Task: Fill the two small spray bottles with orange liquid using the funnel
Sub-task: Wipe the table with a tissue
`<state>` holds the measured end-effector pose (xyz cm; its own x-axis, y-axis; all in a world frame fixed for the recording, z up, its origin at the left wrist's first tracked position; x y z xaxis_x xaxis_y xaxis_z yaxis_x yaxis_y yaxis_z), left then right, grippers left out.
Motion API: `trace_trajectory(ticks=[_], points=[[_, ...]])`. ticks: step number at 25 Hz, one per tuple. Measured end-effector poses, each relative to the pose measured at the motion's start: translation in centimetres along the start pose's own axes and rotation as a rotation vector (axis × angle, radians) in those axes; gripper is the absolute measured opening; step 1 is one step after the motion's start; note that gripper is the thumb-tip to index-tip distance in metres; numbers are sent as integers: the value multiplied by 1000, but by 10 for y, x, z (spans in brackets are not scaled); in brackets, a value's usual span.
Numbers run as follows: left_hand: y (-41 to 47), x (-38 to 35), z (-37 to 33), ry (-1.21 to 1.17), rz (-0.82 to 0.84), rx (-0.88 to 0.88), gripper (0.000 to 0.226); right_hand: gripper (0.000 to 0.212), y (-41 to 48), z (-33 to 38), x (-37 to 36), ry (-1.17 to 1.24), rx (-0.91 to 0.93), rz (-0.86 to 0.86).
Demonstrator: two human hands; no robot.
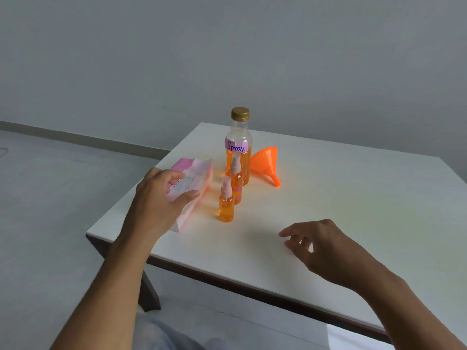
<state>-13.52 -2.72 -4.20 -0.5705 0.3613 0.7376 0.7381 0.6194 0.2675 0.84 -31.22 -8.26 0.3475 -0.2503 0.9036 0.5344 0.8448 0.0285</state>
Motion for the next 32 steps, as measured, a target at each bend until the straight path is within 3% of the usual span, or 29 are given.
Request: trace_trajectory(ticks=[4,7,8,13,16,18,20,22,24,25,27,30,32], points=[[1,-12,15,136,59,53,48,23,11,21,-14,4,49,38],[6,-11,14,125,-35,-34,9,24,18,34,-21,10,80,38],[7,-8,12,107,-76,-51,8,24,20,38,-23,10,93,37],[-2,26,-11,-297,-358,-42,21,24,24,56,-30,13,139,60],[-13,47,-46,-548,-397,-142,20,23,24,63,-23,102,140,41],[-21,49,-68,-682,-284,-201,18,22,22,63,-10,308,114,-22],[-27,34,-86,-863,-70,-175,19,28,17,56,8,617,49,-84],[-33,7,-101,-1048,194,-92,20,59,9,43,22,851,9,-97],[-40,-22,-115,-1094,416,-20,21,96,-2,31,31,999,-3,-18],[-42,-33,-121,-1105,487,8,22,103,-7,26,34,1063,6,25],[-45,-53,-130,-1161,573,75,24,86,-19,17,41,1153,30,68],[-45,-78,-137,-1237,648,182,26,19,-35,-1,50,1217,-34,-32],[-45,-95,-138,-1233,686,243,29,16,-46,-18,53,1242,-145,-142]])
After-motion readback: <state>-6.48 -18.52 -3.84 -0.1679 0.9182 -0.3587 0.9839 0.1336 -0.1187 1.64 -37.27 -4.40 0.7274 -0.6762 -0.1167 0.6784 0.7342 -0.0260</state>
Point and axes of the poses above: each hand's wrist, its own y-axis towards the middle knuckle, its own x-axis out of the back of the hand, z = x × y, the point moved 5 cm from there along y, towards the middle knuckle, and after that the axes turned 7 degrees about z, right-handed, at the moved point
